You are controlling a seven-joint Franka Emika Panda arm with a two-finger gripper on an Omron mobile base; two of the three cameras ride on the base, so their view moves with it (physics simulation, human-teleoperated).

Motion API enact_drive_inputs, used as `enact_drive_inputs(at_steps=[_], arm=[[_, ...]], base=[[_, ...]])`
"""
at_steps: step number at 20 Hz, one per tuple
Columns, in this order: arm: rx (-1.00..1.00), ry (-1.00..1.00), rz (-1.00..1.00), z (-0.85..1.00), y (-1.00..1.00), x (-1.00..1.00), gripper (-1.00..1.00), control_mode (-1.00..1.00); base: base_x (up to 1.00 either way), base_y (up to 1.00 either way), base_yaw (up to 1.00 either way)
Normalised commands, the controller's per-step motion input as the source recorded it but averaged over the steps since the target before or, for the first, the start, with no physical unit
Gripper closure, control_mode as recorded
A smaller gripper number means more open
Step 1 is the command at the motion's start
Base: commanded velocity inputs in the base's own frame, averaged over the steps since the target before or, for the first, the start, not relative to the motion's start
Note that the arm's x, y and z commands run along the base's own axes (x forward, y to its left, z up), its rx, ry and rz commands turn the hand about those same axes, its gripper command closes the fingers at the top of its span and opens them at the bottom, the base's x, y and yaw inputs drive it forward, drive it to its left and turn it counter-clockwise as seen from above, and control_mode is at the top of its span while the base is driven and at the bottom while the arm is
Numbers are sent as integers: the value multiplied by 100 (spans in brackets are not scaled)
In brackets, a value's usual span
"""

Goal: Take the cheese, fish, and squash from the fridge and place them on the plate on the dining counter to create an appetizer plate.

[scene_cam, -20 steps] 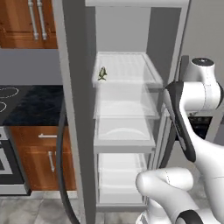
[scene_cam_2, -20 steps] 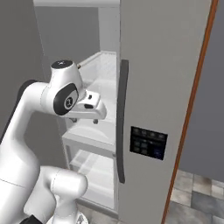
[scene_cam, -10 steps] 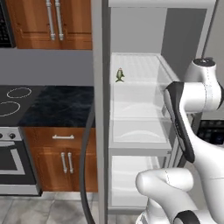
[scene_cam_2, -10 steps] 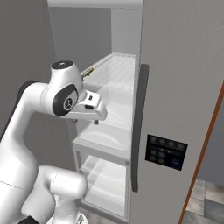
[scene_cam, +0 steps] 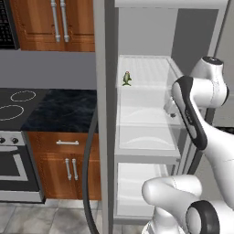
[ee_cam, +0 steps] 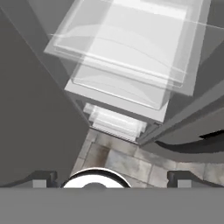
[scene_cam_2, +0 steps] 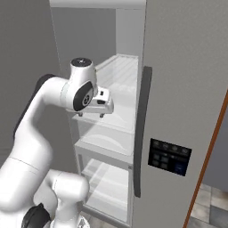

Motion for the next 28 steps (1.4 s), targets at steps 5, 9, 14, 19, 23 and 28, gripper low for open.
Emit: enact_drive_inputs(at_steps=[5,9,14,19,23,28], arm=[[12,-5,12,36,0,100,-100,-100],[1,-16,2,51,26,73,-100,-100],[-1,-16,-3,57,72,43,-100,-100],[0,-10,-9,16,65,54,-100,-100],[0,-5,-12,-2,21,66,-100,-100],[0,-3,-15,-11,9,69,-100,-100]], base=[[0,0,0],[0,0,0],[0,0,0],[0,0,0],[0,0,0],[0,0,0]])
